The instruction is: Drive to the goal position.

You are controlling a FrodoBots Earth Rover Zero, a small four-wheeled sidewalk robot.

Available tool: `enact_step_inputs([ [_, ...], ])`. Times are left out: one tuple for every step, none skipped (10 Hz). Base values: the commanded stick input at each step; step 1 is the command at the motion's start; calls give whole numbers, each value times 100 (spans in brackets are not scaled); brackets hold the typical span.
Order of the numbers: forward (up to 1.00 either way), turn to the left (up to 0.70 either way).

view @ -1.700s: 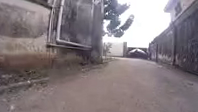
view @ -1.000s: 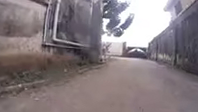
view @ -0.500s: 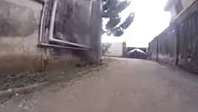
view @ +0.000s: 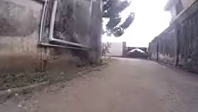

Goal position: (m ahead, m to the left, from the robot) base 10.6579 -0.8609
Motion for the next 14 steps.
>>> enact_step_inputs([
  [0, -32],
  [0, -6],
  [0, 0],
  [0, 0],
  [0, 0],
  [0, 0],
  [0, 0],
  [0, 0],
  [0, 0],
  [14, 0],
  [43, 0],
  [50, 0],
  [50, 0],
  [50, 0],
])
